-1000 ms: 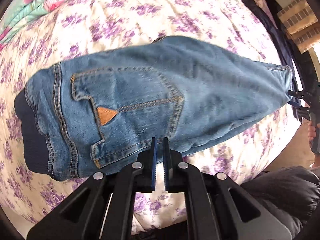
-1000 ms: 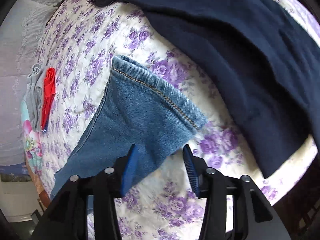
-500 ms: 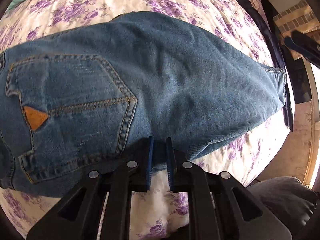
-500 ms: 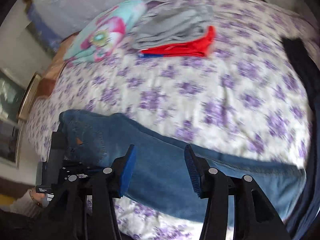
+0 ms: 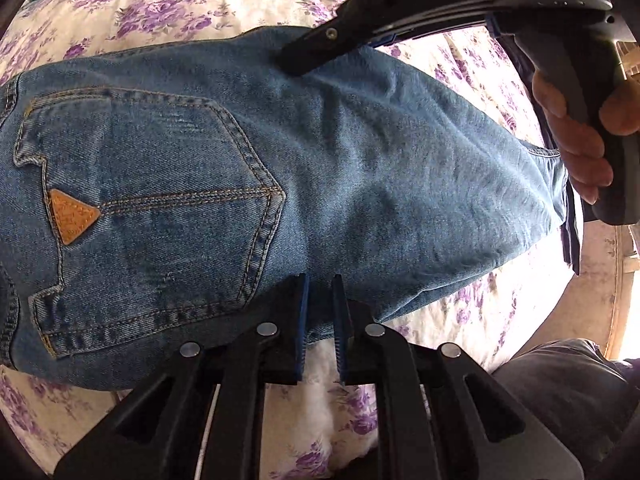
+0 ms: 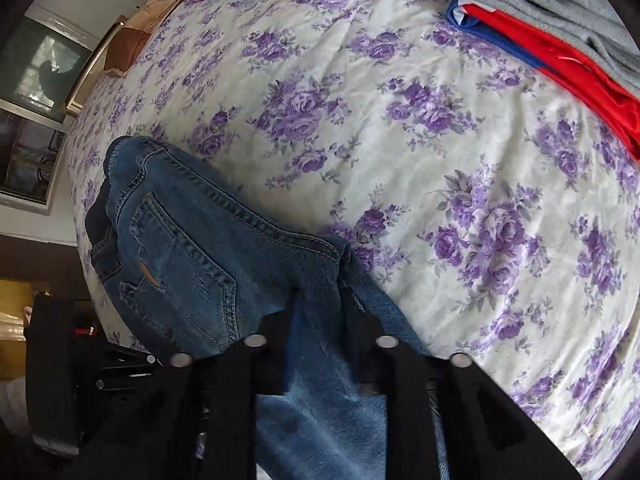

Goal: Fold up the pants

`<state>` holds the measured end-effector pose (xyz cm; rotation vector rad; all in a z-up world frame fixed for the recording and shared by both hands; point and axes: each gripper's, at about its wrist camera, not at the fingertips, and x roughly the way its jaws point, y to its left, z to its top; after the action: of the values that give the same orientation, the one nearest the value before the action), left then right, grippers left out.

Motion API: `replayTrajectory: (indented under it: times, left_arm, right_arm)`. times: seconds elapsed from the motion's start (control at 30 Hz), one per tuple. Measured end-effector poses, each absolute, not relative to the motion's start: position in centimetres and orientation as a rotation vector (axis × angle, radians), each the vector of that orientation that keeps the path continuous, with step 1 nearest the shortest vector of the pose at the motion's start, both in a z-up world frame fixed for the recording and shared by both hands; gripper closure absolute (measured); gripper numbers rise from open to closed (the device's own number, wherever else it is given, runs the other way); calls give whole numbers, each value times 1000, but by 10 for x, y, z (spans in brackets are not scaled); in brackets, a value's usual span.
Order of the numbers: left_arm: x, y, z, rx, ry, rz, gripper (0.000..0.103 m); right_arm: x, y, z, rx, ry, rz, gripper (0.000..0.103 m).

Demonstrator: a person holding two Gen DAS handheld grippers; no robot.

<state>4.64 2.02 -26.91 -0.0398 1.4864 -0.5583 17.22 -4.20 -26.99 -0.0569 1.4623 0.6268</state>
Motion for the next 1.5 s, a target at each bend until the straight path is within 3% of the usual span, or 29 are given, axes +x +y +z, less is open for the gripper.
replayTrajectory:
  times: [0.17,0.37,0.47,0.53,0.6,0.7,0.73,0.77,0.8,0.83,1.1,1.5]
  left_arm:
    - [50,18,-266,2,1492,-553,92]
    - [55,12,-272,34,1512,-555,92]
    - [59,14,-270,12,1537,-566,92]
    - [63,16,-264,12,1547,-560,92]
    - [71,19,-251,31,1520,-542,92]
    - [87,17,-230,-3,1466,-564,92]
    - [94,14,-226,2,1450,-567,92]
    - [101,7,-223,22,1437,-561,92]
    - [110,-1,-223,51,1433,-555,92]
    - [116,-10,-225,68,1433,-559,92]
    - [151,-60,-268,190,1523,-546,92]
    - [164,-65,-277,157,1553,-564,91]
  right_arm:
    - [176,-39,-252,-84,1389,559,95]
    - [188,-38,-285,-58,1418,546,90]
    - [186,-61,-271,-10,1438,522,69]
    - [179,-78,-246,5,1380,495,69]
    - [165,-102,-214,43,1298,475,58]
    - [128,-135,-184,65,1219,440,55]
    - [115,-141,-183,72,1217,433,55]
    - [100,-147,-185,86,1229,437,68]
    - [87,-149,-191,100,1247,446,91]
    - [73,-149,-199,106,1270,445,95]
    - [18,-158,-250,182,1341,385,92]
    - [19,-138,-286,86,1438,284,95]
